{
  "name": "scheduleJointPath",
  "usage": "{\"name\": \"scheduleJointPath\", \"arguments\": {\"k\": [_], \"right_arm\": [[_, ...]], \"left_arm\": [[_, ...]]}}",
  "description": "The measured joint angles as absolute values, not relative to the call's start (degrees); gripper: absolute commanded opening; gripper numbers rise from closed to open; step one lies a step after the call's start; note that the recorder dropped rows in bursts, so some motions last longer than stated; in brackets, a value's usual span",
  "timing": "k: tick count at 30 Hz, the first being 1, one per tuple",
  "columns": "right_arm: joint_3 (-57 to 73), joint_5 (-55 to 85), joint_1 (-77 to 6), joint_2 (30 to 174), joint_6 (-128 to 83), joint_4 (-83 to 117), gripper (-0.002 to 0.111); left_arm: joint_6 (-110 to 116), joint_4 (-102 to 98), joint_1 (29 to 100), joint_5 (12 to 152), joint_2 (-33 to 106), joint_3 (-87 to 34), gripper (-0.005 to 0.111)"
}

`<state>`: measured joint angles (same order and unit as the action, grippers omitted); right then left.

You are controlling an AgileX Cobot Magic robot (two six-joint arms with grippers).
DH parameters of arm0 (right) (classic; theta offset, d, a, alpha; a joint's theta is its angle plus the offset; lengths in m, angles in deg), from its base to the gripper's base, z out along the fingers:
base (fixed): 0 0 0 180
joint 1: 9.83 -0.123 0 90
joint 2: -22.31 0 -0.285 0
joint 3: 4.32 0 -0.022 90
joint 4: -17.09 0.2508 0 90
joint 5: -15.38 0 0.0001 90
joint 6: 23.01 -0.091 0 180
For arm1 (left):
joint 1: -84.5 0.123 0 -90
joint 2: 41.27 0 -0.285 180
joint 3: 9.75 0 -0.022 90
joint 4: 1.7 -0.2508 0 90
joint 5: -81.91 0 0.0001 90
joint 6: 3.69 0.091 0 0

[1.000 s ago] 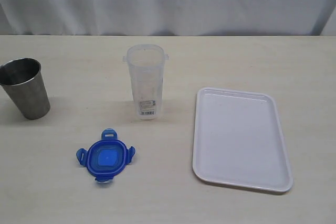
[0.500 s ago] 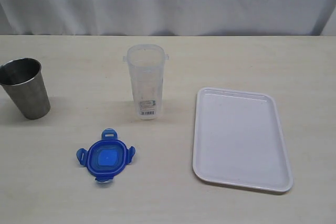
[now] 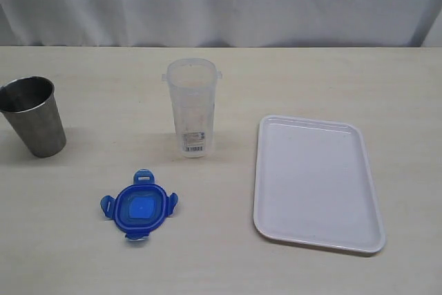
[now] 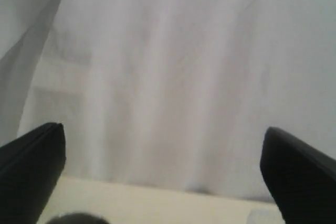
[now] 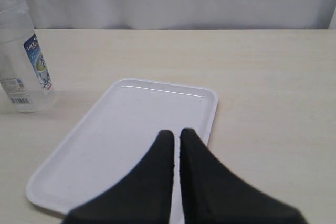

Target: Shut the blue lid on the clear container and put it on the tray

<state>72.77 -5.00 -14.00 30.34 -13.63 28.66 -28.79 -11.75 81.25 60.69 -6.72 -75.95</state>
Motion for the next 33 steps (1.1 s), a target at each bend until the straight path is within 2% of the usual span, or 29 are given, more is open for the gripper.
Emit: {"name": "scheduleJointPath", "arguments": {"k": [8,15,29,33], "right_arm": [[72.8,-5.0,-14.0,30.3,-13.6,28.7,0.005],[72.8,-5.0,-14.0,30.3,-13.6,28.7,0.005],[72.8,-5.0,-14.0,30.3,-13.6,28.7,0.005],[72.8,-5.0,-14.0,30.3,-13.6,28.7,0.005]], "left_arm": [[-25.7,-11.8,81.2,55.2,19.9,-75.9,0.105],[-19.5,-10.1,81.2,41.0,40.0,-75.9,0.105],[-11.1,-3.0,81.2,16.7,66.6,-75.6,0.105],[-10.0,-2.5,81.2,13.8,70.5,-74.9,0.105]]}}
